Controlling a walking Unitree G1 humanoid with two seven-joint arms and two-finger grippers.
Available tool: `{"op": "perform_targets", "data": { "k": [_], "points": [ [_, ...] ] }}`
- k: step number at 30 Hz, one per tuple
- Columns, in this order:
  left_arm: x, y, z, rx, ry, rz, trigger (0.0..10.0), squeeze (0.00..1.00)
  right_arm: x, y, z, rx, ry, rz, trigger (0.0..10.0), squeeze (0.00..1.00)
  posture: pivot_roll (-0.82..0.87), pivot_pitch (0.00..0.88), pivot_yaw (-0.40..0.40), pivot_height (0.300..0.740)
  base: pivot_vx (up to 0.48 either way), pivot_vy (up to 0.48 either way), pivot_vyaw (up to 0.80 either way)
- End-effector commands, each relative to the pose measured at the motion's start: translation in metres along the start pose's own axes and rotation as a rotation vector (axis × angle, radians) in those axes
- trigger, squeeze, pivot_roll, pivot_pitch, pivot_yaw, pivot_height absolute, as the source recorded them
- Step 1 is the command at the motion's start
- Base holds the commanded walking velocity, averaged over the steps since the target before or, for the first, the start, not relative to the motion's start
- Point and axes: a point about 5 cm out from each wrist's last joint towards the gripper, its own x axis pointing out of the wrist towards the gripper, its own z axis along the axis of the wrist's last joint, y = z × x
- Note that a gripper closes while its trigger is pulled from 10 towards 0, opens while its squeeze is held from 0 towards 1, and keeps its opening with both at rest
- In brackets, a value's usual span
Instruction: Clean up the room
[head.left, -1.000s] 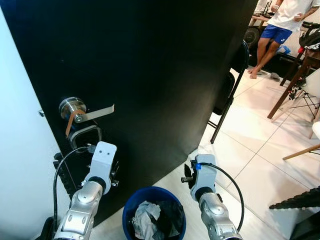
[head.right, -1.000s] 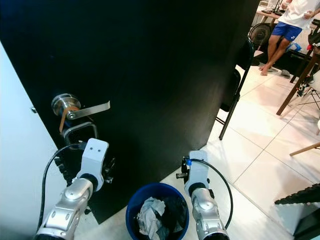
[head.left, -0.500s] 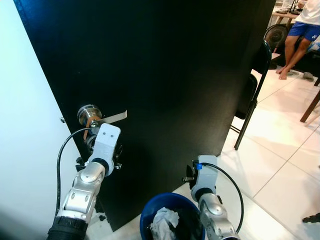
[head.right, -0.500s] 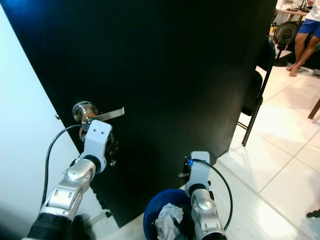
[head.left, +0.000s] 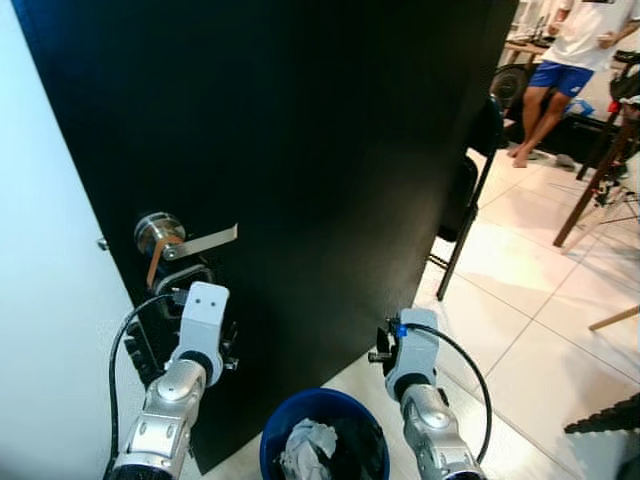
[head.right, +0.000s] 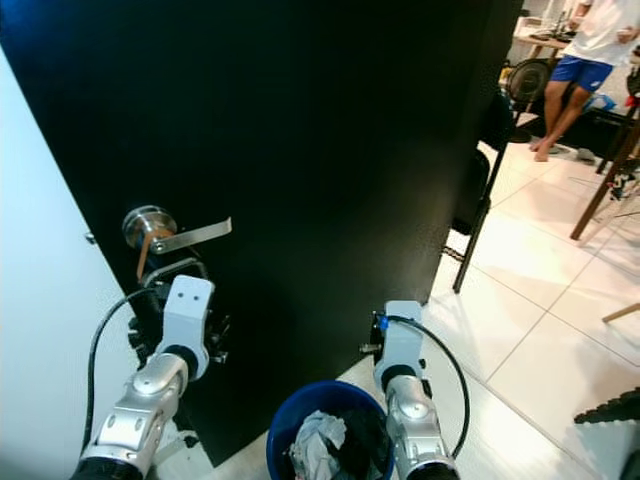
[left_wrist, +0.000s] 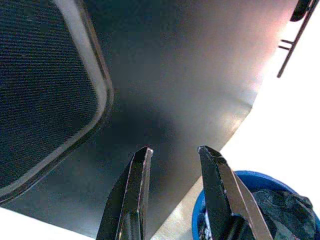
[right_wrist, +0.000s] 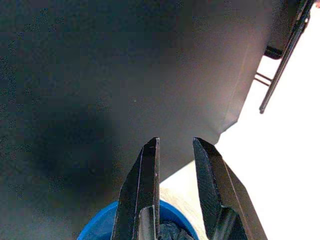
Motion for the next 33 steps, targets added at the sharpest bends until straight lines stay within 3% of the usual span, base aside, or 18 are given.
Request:
{"op": "perform_targets", "data": {
  "k": [1,25,33],
  "points": [
    [-0.0015,-0.0017,-0.0005,0.004,-0.012,-0.019,10.0,0.0,0.0004,0.0018,-0.0001,-0.004,0.005,0.004,10.0,0.0,0.11,0.0,-0.053,0.74,0.0,0.0,0.0],
    [-0.0069,-0.0022,0.0017,-0.034,-0.061,-0.017,10.0,0.0,-0.0014,0.0076,-0.0024,-0.023,0.015,0.034,10.0,0.0,0.11,0.008,-0.07,0.74,0.0,0.0,0.0],
    [-0.0075,-0.0029,0.002,-0.037,-0.061,-0.018,10.0,0.0,-0.0015,0.0056,-0.002,-0.023,0.016,0.033,10.0,0.0,0.11,0.013,-0.07,0.74,-0.244,0.0,0.0]
  ]
}}
